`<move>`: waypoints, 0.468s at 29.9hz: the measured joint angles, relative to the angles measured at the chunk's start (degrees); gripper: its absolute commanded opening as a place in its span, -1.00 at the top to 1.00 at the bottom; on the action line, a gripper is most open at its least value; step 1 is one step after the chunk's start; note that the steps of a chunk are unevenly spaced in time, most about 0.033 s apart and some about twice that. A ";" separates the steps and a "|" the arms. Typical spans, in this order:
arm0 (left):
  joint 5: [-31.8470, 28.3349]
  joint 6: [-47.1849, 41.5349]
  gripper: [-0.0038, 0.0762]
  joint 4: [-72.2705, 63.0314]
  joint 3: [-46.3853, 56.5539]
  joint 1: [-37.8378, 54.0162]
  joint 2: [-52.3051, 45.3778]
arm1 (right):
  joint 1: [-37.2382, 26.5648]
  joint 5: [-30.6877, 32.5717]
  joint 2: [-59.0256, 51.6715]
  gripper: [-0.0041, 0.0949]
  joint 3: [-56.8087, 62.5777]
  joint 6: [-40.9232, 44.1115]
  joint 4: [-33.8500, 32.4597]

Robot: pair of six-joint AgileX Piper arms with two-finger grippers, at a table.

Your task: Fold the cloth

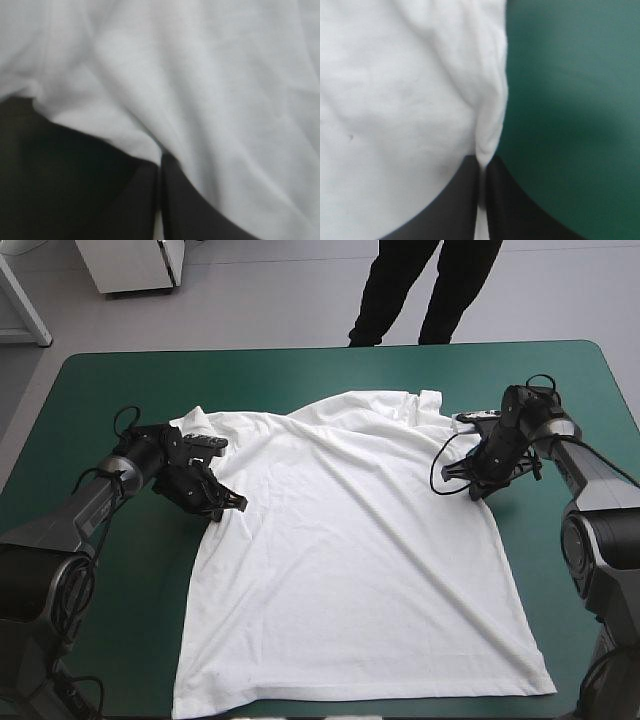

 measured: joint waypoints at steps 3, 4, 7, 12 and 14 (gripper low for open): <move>-0.02 0.00 0.92 0.00 0.00 0.00 -0.11 | 1.10 0.00 0.20 0.95 0.00 -0.83 0.64; -0.14 0.00 0.92 0.00 0.00 0.00 -0.25 | 1.44 0.00 0.20 0.95 0.00 -0.88 0.93; 0.07 0.00 0.92 0.05 -0.52 -0.06 -0.61 | 2.36 0.56 0.31 0.95 -0.19 -1.06 2.15; 3.14 0.00 0.92 0.31 -3.21 -0.28 -3.05 | 2.81 2.83 0.18 0.95 -1.63 -0.18 3.26; 5.05 0.00 0.92 1.27 -5.43 -0.40 -6.02 | 3.02 3.61 -0.95 0.95 -2.32 0.20 3.26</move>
